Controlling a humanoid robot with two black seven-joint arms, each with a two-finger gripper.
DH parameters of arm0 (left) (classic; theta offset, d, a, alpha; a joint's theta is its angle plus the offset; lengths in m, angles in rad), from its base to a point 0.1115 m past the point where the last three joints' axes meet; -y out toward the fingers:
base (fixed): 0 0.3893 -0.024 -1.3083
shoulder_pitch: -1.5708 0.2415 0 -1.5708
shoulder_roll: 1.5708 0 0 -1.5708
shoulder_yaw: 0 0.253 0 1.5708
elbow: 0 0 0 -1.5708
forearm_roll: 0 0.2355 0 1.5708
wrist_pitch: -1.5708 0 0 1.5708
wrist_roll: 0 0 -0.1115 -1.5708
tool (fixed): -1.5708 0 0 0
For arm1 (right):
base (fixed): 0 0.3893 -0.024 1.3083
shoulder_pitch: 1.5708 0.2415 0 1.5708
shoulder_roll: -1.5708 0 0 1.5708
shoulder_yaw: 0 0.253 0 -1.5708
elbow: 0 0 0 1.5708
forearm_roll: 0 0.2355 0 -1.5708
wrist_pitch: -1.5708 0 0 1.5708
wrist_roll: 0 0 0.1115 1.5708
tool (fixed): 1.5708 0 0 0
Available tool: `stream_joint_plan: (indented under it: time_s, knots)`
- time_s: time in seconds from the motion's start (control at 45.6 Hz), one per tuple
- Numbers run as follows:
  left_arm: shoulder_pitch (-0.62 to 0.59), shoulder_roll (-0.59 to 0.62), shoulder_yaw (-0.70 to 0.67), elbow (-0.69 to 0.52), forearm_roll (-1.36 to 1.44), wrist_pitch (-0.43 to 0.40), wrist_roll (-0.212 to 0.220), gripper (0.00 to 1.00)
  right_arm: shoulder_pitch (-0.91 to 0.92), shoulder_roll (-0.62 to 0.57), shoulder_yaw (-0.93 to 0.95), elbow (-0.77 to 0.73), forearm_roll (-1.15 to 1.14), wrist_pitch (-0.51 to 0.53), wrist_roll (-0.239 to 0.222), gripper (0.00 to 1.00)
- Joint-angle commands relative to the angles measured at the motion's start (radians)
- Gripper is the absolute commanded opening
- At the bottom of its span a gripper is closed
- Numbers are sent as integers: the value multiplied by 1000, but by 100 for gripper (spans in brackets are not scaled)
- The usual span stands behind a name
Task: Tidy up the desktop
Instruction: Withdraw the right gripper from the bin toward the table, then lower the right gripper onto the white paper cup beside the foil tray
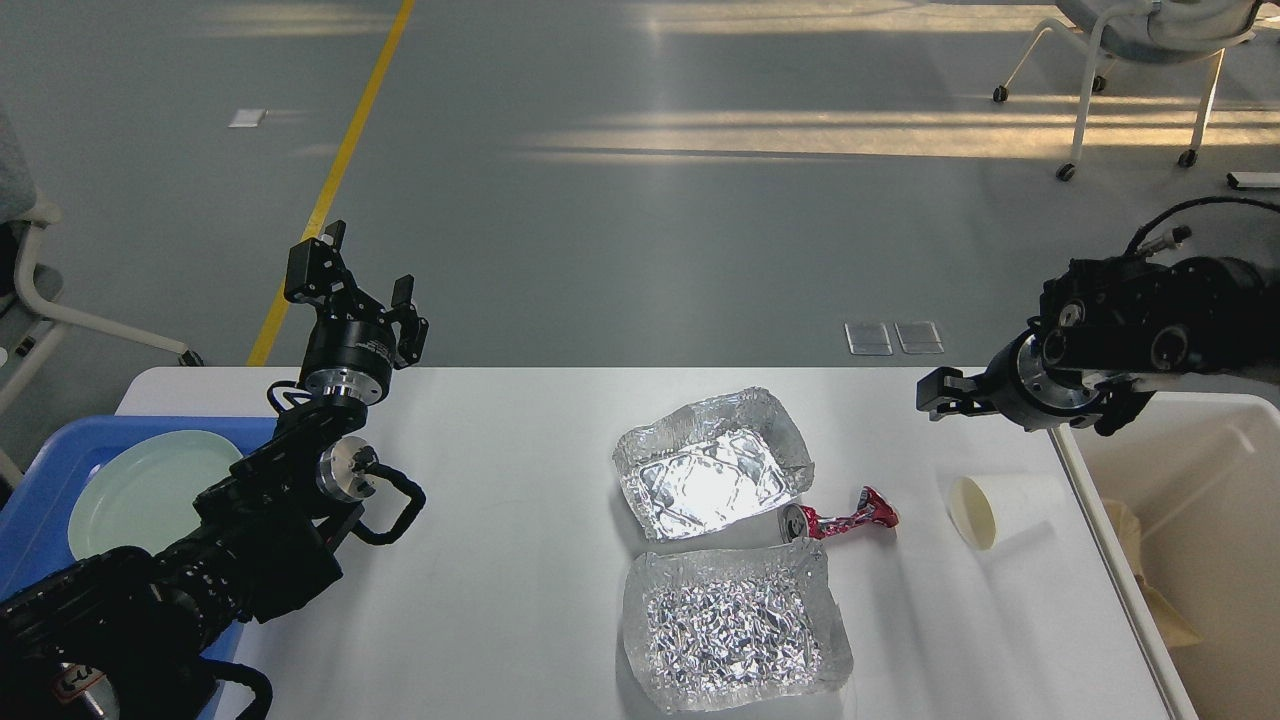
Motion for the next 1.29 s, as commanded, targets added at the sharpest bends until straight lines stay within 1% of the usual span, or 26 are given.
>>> stream_joint_plan:
  time_s: [0.0,0.241,0.351,0.548,0.701,1.074,1.271]
  knots:
    - [0,0,0,0,0,0,0,100,-64,1,0,-1,-155,-71,6,96]
    - [0,0,0,0,0,0,0,100,-110,21,2,0,-334,-102,33,95]
    - [0,0,0,1,0,0,0,100,-133,50,0,-9,-362,-127,33,95]
    - [0,0,0,0,0,0,0,100,-207,157,2,-113,-368,-133,29,94]
    - [0,0,0,0,0,0,1,100,-251,203,-4,-162,-383,-139,18,94]
    - [0,0,0,0,0,0,0,100,-400,222,-4,-328,-554,-143,10,94]
    - [0,0,0,0,0,0,0,100,-469,223,-4,-374,-584,-160,10,93]
